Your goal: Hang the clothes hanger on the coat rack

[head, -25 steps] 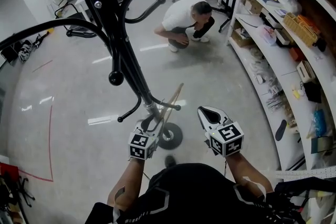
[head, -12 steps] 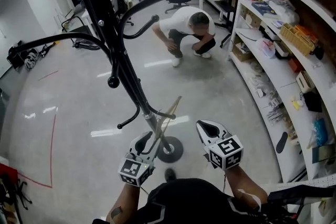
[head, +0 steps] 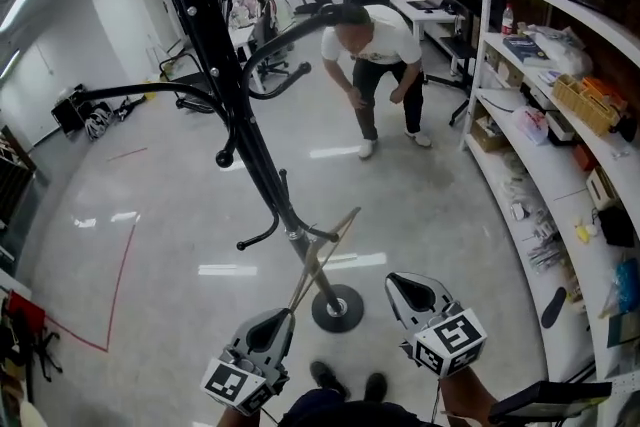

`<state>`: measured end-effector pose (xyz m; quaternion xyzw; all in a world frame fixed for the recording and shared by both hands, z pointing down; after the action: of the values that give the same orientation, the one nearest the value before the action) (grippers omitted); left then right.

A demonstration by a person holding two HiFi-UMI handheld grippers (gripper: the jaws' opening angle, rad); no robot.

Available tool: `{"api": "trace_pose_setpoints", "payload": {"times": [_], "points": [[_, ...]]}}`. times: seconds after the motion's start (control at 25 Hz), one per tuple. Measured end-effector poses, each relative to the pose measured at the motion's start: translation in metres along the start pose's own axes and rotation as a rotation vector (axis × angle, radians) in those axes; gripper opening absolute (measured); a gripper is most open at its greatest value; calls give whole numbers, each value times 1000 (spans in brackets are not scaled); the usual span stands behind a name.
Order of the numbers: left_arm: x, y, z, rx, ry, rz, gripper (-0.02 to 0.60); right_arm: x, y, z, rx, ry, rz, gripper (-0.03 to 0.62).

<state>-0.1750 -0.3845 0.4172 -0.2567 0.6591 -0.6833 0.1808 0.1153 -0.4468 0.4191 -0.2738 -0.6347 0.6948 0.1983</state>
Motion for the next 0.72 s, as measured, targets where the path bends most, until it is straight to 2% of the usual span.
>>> {"api": "trace_pose_setpoints", "payload": {"times": [0.24,0.44,0.6,0.72], "points": [[-15,9,-46,-47,3,12,1,40,15,-27,-41,-2,-52,8],[-28,9,-98,-63,-2,61,1,89,12,-48,-28,-25,-70,8],[-38,0,-161,-63,-6,52,0,149,2,-72,18,-30,-93,8],[-41,-7,-209,-58,1,3,1,197,-6,-95,53,-37,-89,8]]}}
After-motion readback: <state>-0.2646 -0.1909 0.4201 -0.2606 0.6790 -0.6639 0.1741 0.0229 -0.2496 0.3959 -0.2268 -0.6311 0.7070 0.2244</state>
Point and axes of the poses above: the fingertips, and each gripper's own axes: z forward along the fingers, x to its left, y out of its top, the point moved 10 cm from there along -z, backward along the fingers, and after that the axes turned 4 degrees about -x, right-handed, at the moved point
